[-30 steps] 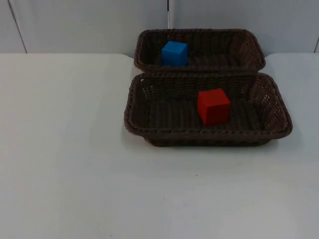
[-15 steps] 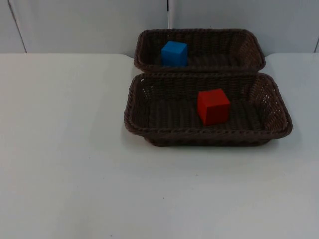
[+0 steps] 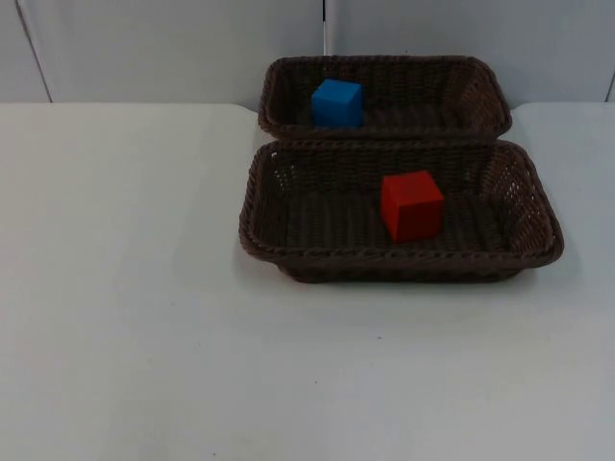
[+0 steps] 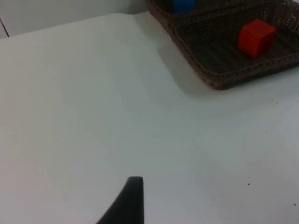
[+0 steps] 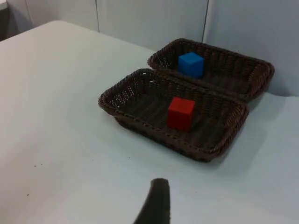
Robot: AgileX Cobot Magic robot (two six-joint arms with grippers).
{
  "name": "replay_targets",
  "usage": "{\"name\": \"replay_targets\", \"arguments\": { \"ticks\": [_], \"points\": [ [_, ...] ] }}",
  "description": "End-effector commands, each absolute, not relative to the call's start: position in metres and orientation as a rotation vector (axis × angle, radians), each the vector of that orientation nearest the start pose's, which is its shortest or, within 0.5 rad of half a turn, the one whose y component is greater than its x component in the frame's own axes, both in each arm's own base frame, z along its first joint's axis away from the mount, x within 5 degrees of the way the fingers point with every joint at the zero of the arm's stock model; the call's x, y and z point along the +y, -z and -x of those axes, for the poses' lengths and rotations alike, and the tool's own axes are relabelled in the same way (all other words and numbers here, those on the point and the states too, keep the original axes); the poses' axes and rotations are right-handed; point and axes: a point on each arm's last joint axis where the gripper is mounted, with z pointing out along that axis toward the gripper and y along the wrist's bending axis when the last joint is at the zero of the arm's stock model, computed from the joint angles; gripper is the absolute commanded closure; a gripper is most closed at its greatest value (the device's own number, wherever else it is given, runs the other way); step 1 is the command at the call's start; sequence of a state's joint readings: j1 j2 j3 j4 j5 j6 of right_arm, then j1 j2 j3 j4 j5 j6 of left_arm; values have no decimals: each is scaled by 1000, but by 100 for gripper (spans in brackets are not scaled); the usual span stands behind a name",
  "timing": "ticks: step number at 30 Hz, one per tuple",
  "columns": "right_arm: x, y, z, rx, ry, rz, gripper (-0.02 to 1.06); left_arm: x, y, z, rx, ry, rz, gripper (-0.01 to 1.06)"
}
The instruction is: Pick up one cube with the left hand and place it into the upper basket. Pick up one cube with the right hand and place it into the lower basket.
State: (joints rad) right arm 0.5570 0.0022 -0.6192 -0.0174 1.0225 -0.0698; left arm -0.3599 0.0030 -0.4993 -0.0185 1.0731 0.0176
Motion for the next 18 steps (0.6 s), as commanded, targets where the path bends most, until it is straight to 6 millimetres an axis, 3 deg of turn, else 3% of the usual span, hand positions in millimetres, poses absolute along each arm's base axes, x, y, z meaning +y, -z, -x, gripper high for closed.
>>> {"name": "replay_targets", "arguments": {
  "ticks": [1,18],
  "points": [
    [-11,-312,16,1803,-312,595,31,1,-274,5,2034,226,-393,4],
    [-1,-283,10,1929,-336,689,31,1,-274,5,2034,226,-393,4]
  ]
}}
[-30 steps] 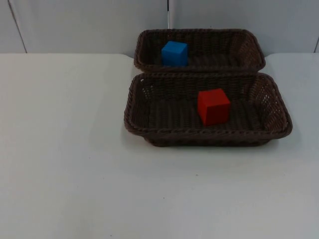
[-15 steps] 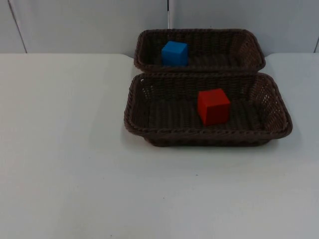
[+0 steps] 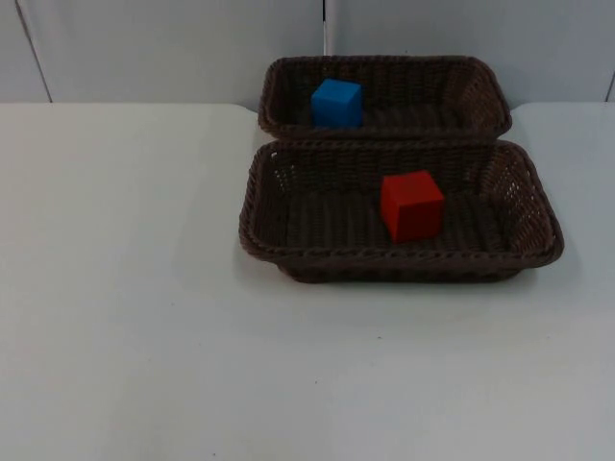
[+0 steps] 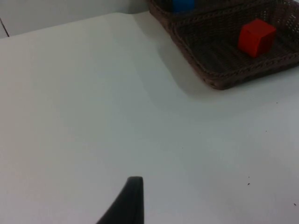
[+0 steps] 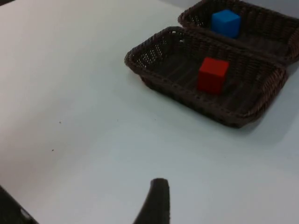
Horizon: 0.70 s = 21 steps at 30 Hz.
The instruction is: Pick up one cube with the left hand and place it into the upper basket. Pick up one cube with the right hand and place it into the lower basket.
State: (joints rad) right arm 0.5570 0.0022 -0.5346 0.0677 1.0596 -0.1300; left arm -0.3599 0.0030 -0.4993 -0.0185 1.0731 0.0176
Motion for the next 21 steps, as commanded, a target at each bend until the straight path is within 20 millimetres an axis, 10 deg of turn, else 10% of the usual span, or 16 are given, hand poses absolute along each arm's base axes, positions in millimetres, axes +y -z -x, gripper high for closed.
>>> {"name": "replay_targets", "arguments": {
  "ticks": [1,21],
  "points": [
    [-1,-283,10,1929,-336,689,31,1,-274,5,2034,226,-393,4],
    [-6,-280,5,1977,-309,582,31,0,-274,5,2035,229,-393,4]
  ]
}}
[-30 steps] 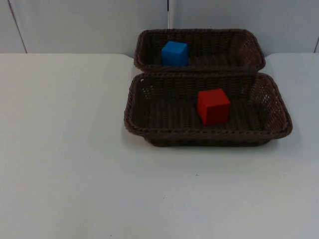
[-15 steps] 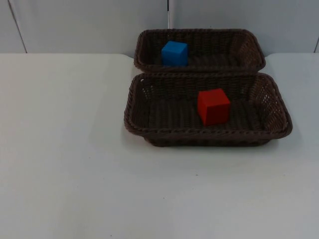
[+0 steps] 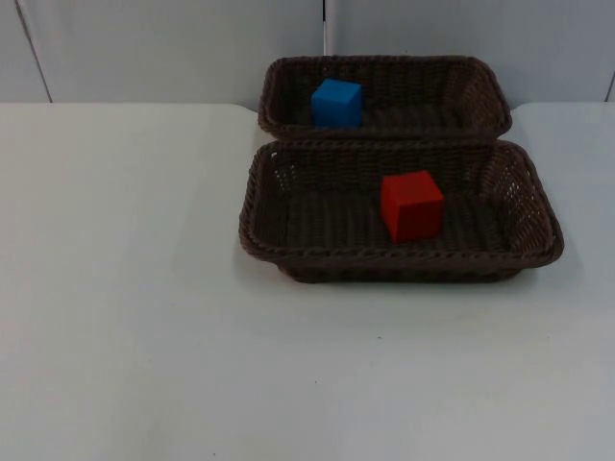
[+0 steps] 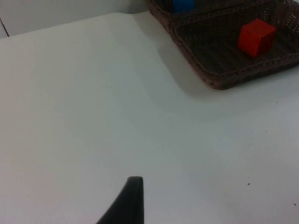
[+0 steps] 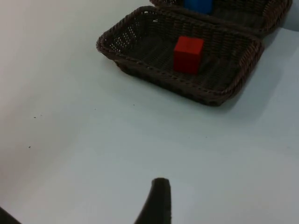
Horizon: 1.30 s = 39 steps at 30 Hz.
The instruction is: Pick up one cube with the left hand and place it into the upper basket. Pick up one cube with the right hand and place it into the lower basket.
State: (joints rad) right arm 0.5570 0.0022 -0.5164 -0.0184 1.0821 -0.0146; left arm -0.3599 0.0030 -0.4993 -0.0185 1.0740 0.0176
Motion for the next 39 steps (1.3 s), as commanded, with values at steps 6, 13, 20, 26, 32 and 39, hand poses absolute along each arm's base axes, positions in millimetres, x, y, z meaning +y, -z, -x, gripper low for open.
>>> {"name": "replay_targets", "arguments": {
  "ticks": [6,13,20,26,32,39],
  "points": [
    [-6,-280,5,1977,-309,582,27,0,-274,5,2035,229,-393,4],
    [-6,-280,5,1977,-309,582,-1,0,-274,5,2035,229,-393,0],
    [-5,-280,6,1978,-313,582,-1,0,-274,5,2035,229,-393,0],
    [-5,-280,6,1978,-316,583,-1,0,-274,5,2035,229,-393,0],
    [-5,-280,6,1978,-316,583,-1,0,-274,5,2035,229,-393,0],
    [-5,-280,6,1978,-316,583,-1,0,-274,5,2035,229,-393,0]
  ]
}}
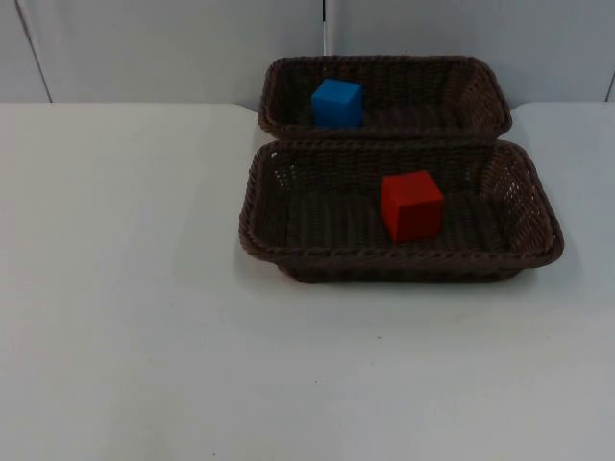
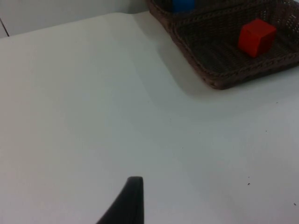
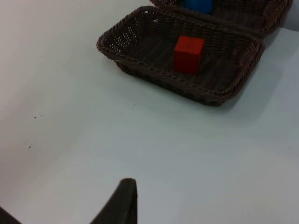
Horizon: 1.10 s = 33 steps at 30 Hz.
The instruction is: Pick up one cube with the left hand and place it into the upper basket. Pick up one cube with the right hand and place it into the lower basket.
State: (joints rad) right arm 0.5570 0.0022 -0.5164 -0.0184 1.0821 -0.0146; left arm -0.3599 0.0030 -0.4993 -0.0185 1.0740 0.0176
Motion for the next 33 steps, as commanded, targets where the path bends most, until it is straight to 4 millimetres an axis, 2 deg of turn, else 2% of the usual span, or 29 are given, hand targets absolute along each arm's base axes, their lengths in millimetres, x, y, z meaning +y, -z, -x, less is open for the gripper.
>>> {"name": "replay_targets", "arguments": {
  "ticks": [1,17,33],
  "points": [
    [-5,-280,6,1978,-316,583,-1,0,-274,5,2035,229,-393,0],
    [-5,-280,6,1976,-316,582,-1,0,-274,5,2037,218,-379,0],
    [-5,-280,6,1976,-316,582,-1,-1,-274,5,2062,47,-100,0]
  ]
}}
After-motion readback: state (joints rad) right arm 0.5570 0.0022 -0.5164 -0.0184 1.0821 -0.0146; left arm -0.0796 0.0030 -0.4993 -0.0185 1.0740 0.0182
